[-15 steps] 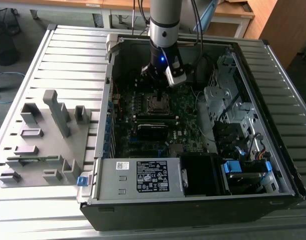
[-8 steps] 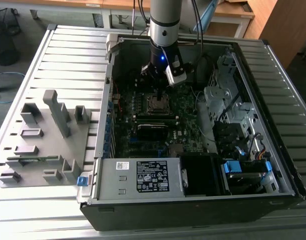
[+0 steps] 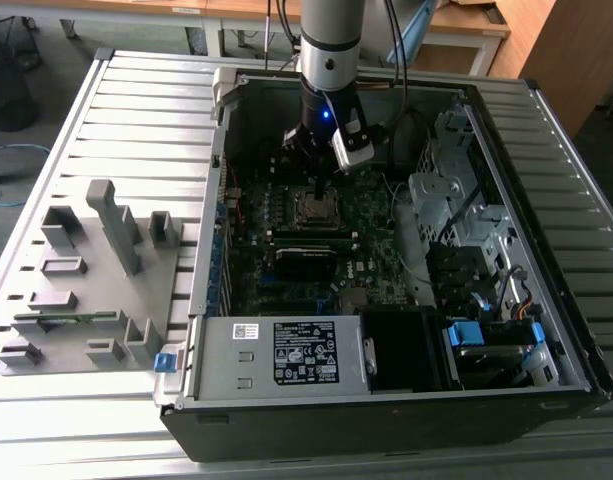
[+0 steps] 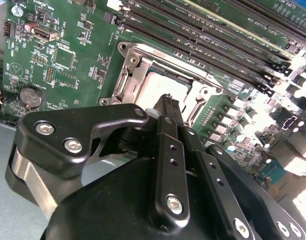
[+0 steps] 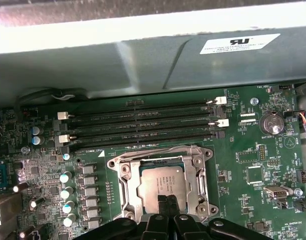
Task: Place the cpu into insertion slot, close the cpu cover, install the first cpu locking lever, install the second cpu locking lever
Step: 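Install the second cpu locking lever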
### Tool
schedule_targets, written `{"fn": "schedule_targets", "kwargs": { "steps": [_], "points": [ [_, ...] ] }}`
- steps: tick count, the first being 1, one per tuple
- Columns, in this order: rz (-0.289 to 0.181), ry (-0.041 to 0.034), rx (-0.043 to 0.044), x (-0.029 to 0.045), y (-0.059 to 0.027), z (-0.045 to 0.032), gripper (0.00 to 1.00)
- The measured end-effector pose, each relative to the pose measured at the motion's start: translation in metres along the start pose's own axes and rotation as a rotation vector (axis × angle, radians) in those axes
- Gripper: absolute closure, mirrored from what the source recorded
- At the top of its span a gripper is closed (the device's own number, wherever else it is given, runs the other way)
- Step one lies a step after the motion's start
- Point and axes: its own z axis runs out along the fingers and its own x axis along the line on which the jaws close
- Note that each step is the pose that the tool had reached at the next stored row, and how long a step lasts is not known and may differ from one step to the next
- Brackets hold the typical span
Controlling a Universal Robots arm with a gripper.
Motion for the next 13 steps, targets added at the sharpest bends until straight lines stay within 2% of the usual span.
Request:
{"fn": "schedule_targets", "kwargs": {
  "steps": [13],
  "points": [
    [0.000,0.0002,0.0014,-0.0003,-0.0028,-0.0013,0.90]
  ]
}}
